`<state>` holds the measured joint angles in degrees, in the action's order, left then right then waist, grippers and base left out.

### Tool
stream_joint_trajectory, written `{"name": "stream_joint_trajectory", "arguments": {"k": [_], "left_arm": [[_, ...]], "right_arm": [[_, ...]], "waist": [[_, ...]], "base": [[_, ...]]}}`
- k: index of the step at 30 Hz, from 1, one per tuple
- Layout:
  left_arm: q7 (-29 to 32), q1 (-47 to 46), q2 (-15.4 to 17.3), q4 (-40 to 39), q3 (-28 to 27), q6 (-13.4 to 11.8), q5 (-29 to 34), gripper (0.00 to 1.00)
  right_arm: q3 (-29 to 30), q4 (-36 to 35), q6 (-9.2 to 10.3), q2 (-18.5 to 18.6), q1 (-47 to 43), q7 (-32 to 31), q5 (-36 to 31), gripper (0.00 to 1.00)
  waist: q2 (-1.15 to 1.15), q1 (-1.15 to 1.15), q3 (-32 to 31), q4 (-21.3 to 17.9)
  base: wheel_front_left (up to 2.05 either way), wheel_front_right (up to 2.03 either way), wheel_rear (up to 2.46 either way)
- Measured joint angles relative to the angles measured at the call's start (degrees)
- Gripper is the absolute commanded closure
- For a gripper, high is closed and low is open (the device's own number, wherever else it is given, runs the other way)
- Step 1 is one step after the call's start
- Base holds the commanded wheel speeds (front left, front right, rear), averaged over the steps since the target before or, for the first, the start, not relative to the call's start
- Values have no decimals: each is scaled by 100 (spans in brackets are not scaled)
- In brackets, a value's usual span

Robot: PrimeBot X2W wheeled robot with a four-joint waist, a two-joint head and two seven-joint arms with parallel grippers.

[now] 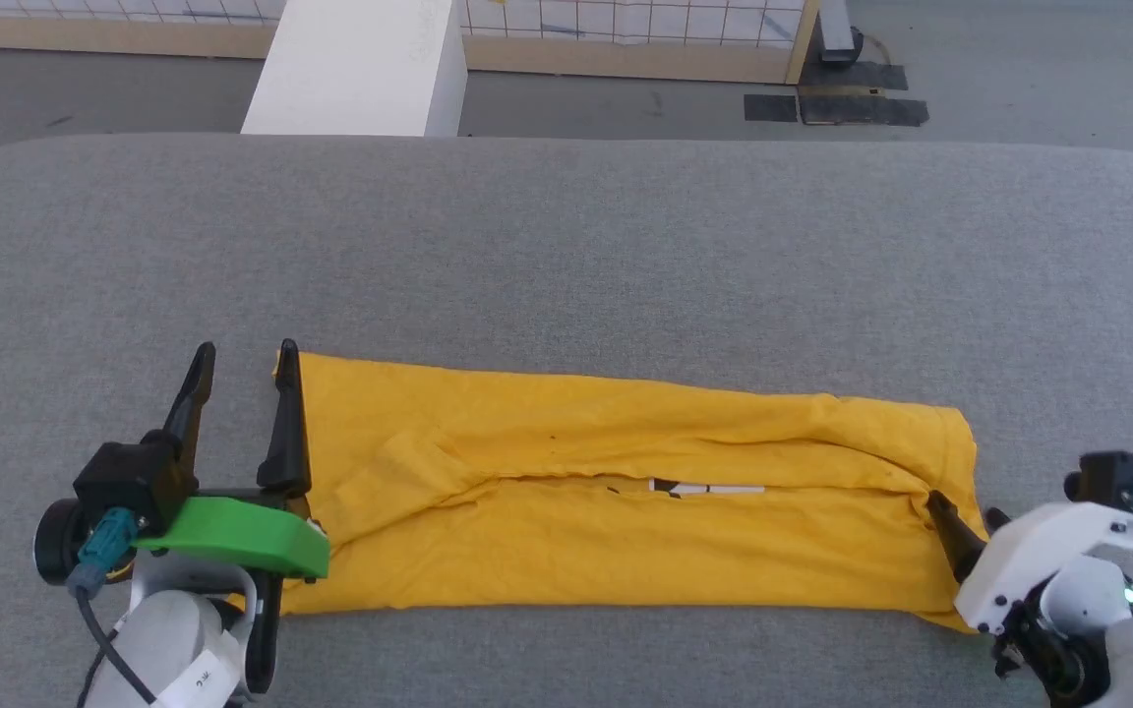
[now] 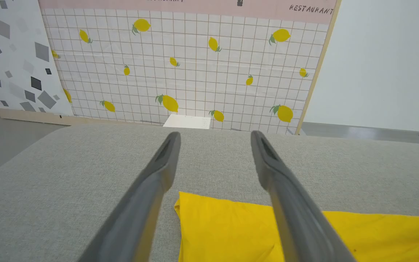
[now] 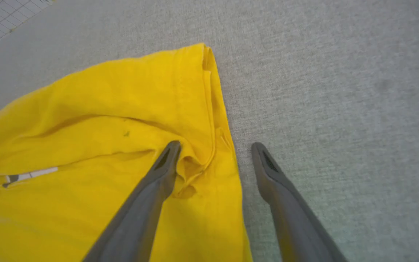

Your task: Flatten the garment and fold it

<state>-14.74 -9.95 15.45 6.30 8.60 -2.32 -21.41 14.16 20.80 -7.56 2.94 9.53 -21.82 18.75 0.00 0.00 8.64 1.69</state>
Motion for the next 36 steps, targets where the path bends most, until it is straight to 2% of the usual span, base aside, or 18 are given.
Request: {"name": "stream_joint_trajectory", "arguments": {"k": [5,6,7,9,17,26,32,34,36], "left_arm": [[0,-22,-153,138,-59,134,163,0],[0,-31,-171,154,-77,160,178,0],[0,-37,-182,164,-89,181,180,0],[0,-47,-227,198,-136,230,203,0],[0,-47,-294,259,-325,294,278,0],[0,-46,-416,342,-419,408,291,0],[0,-48,-509,375,-450,480,337,0],[0,-52,-533,420,-483,526,439,0],[0,-52,-544,455,-528,538,479,0]], "right_arm": [[-147,180,0,44,327,-758,-277,0],[-169,166,0,66,353,-905,-275,16],[-183,151,0,77,363,-993,-275,58],[-202,31,1,98,366,-1211,-274,100],[111,-416,-1,-30,270,-1270,-659,100],[1533,-806,-2,-29,279,-1018,-2178,100],[2106,-878,-2,-24,460,-605,-3082,100],[2057,-958,-2,-21,548,-538,-3221,100],[1426,-1500,-2,-13,516,-1034,-2722,100]], "waist": [[0,0,51,-15],[0,0,62,-13],[0,0,68,-12],[0,0,87,-5],[0,0,102,-36],[0,0,126,-58],[0,0,175,-26],[0,0,162,-6],[0,0,101,20]], "base": [[0,0,0],[0,0,0],[0,0,0],[0,0,0],[0,0,0],[0,0,0],[0,0,0],[0,0,0],[0,0,0]]}}
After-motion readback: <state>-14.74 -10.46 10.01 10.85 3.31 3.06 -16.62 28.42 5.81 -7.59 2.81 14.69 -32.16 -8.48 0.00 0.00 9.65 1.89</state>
